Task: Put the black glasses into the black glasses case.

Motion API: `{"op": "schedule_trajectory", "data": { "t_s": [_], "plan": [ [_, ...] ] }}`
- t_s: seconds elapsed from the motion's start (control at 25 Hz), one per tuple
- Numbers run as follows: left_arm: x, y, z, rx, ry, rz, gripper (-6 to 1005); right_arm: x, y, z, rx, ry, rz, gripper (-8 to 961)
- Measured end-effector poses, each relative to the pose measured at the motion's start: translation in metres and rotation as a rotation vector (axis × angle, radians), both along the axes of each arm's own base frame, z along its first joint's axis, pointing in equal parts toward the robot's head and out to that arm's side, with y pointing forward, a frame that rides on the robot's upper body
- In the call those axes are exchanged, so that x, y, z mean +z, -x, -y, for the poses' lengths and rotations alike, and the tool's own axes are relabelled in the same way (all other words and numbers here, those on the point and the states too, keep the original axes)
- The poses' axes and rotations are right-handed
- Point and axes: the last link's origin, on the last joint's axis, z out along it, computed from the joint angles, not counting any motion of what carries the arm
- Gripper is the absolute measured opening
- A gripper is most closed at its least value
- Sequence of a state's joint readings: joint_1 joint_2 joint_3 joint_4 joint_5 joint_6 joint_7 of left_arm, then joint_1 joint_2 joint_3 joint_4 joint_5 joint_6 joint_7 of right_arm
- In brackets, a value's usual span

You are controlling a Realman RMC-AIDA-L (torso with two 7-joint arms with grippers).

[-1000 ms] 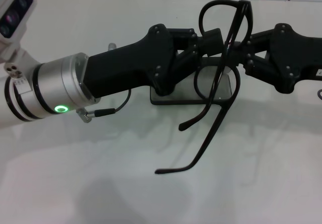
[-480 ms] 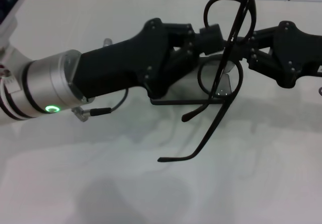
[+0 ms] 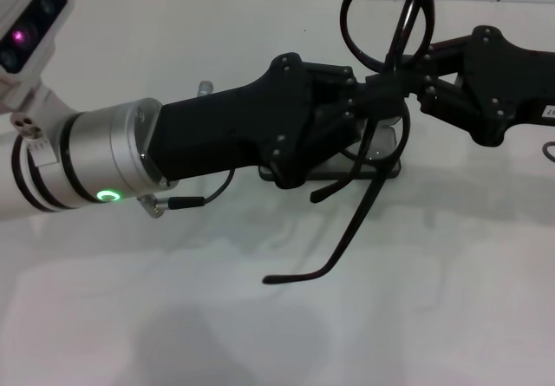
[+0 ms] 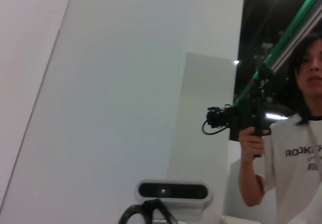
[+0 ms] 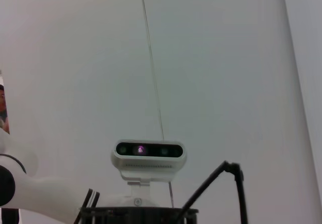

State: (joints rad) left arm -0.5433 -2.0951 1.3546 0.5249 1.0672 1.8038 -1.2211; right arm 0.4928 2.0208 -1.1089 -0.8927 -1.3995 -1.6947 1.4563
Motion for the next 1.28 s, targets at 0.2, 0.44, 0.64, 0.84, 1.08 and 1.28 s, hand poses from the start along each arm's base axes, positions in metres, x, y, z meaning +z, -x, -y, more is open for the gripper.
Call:
{"op": "schedule_trajectory", "data": {
  "t_s": [0.2,0.44,0.64,0.84,1.08,1.28],
  "plan": [
    [-0.003,0.003,-0.003,0.033,-0.007,-0.010,46,0.000,0.001,0.002,0.010,0.008,-0.004,66],
    [-0.005,0.004,-0.004,0.042,-0.015,-0.013,46,0.000,0.001,0.003,0.017,0.014,-0.010,66],
    [-0.005,0.004,-0.004,0.044,-0.024,-0.015,46,0.001,0.002,0.004,0.021,0.016,-0.017,67],
    [-0.006,0.006,-0.005,0.055,-0.028,-0.019,47,0.001,0.003,0.004,0.023,0.017,-0.020,67],
    [-0.003,0.008,-0.003,0.053,-0.027,-0.013,47,0.005,0.000,0.005,0.015,0.005,-0.035,67],
    [0.010,0.015,0.003,0.034,-0.046,0.007,47,0.015,-0.009,0.006,-0.009,-0.030,-0.057,66]
  ]
}}
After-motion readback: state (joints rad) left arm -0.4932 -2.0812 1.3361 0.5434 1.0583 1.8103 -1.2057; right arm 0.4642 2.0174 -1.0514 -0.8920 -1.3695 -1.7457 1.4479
